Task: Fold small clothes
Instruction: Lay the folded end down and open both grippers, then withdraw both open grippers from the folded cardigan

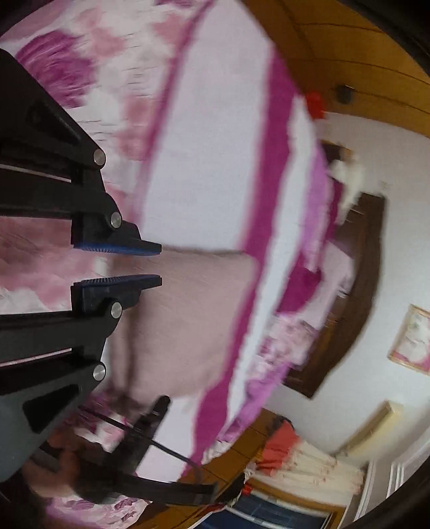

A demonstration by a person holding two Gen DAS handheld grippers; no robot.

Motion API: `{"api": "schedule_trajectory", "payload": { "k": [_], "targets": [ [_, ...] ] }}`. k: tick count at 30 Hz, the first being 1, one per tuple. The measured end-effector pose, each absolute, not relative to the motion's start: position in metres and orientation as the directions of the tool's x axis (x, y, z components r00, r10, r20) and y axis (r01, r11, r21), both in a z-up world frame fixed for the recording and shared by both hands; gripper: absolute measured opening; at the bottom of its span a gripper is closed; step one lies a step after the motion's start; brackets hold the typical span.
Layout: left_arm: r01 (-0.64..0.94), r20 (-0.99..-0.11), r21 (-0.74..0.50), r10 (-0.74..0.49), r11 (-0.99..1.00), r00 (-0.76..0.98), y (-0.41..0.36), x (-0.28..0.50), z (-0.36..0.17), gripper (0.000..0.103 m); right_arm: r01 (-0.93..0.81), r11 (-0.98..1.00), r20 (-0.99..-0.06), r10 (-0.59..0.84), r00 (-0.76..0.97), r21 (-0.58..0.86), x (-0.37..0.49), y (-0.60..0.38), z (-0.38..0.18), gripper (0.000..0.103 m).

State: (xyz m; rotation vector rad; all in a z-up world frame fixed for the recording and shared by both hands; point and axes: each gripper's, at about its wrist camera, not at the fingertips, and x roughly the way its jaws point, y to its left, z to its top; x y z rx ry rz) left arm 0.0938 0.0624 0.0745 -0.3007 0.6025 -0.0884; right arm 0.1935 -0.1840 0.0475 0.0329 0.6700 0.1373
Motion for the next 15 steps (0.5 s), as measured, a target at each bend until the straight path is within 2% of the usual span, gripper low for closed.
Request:
{"api": "schedule_trajectory", "payload": {
  "k": [3,4,6,8,9,10,12,15],
  "targets": [
    [0.076,-0.54,-0.249,-0.203,0.966,0.817,0.046,0.129,0.086,0.0,-0.11,0.994,-0.576,0.106,0.81,0.028,0.188,-0.176,0.06,0.019],
    [0.082,-0.587,-0.237,-0.21,0.968,0.782,0.04,0.146,0.075,0.0,-0.094,0.995,-0.597,0.09,0.797,0.023,0.193,-0.176,0.056,0.022],
    [0.052,-0.7,-0.235,-0.206,0.971,0.683,0.035,0.171,0.04,0.0,-0.049,0.998,-0.715,0.061,0.696,0.037,0.213,-0.182,0.024,0.024],
    [0.053,-0.684,-0.155,-0.146,0.987,0.715,0.03,0.165,0.031,0.0,-0.026,0.995,-0.695,0.083,0.714,0.093,0.212,-0.195,0.014,0.033],
    [0.057,-0.678,-0.115,-0.121,0.992,0.725,0.025,0.161,0.035,0.0,-0.017,0.995,-0.707,0.08,0.703,0.097,0.214,-0.197,0.016,0.042],
    [0.057,-0.67,-0.104,-0.112,0.993,0.734,0.023,0.157,0.041,0.0,-0.009,0.996,-0.719,0.073,0.691,0.092,0.216,-0.199,0.017,0.051],
    [0.052,-0.669,-0.127,-0.124,0.991,0.733,0.023,0.152,0.051,0.0,-0.002,0.995,-0.733,0.075,0.676,0.101,0.22,-0.205,0.021,0.059],
    [0.046,-0.696,-0.172,-0.155,0.984,0.701,0.029,0.147,0.061,0.0,0.021,0.984,-0.743,0.12,0.659,0.178,0.217,-0.217,0.033,0.059]
  ]
}}
